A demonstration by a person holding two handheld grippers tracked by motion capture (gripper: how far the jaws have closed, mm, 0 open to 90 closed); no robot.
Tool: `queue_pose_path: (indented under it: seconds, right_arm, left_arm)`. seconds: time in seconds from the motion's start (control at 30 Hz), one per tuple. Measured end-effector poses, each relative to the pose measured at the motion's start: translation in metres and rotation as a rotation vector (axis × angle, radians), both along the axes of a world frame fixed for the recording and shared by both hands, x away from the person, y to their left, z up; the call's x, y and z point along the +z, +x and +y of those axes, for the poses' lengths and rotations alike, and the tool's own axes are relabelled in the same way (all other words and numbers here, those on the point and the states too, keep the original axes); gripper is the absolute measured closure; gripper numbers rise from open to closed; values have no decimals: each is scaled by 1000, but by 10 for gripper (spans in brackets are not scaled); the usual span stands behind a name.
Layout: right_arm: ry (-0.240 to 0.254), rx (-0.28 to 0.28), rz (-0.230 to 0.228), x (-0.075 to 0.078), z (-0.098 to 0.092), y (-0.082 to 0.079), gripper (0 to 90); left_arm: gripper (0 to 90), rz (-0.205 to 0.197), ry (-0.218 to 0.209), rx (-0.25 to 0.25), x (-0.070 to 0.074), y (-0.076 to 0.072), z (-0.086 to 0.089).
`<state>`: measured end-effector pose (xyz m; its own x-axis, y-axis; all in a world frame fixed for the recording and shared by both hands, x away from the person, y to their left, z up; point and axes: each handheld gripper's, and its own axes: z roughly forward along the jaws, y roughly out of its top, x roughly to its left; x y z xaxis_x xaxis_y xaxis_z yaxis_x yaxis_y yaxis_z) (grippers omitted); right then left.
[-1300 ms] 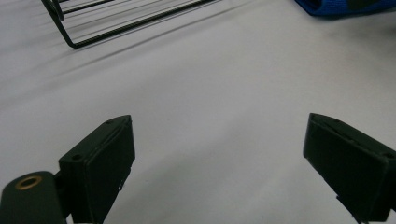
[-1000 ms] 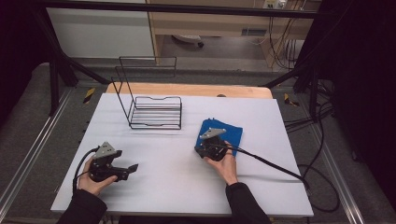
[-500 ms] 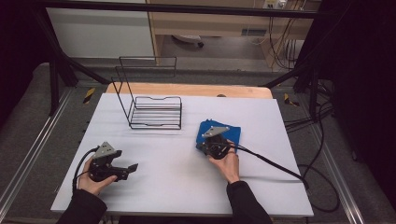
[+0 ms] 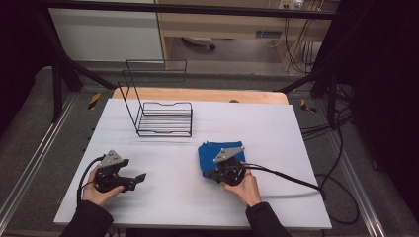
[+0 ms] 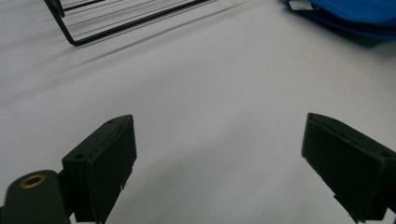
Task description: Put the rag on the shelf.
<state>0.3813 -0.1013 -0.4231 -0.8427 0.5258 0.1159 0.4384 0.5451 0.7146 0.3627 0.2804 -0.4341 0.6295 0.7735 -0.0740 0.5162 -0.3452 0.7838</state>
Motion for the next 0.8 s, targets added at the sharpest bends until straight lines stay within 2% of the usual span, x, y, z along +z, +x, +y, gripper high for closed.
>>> queue_pose_path:
  seconds: [0.13,0.27,0.37,0.43,0.57,0.67,0.73,0.8]
  right_arm:
    - [-5,55,34,1,-1,-17,875]
    - [-47,111,50,-1,-4,-30,872]
    - [-48,109,61,-5,-7,-34,848]
    - [-29,98,56,-7,-9,-33,772]
    - [25,53,13,-2,-18,-30,615]
    - [53,-6,-6,5,-31,-26,573]
    - [74,-85,-24,9,-44,-19,540]
    - [99,-139,-32,11,-53,-13,514]
  left_arm:
    - [105,-2,-3,0,0,0,0]
    - [105,0,1,-2,0,0,0]
    - [106,0,2,-3,0,0,-1]
    - [109,4,3,0,0,0,-1]
    - [125,2,10,-4,2,-1,-3]
    - [143,-1,10,-12,5,-1,-6]
    - [152,-3,14,-18,6,-2,-10]
    - [155,-1,13,-23,6,-2,-13]
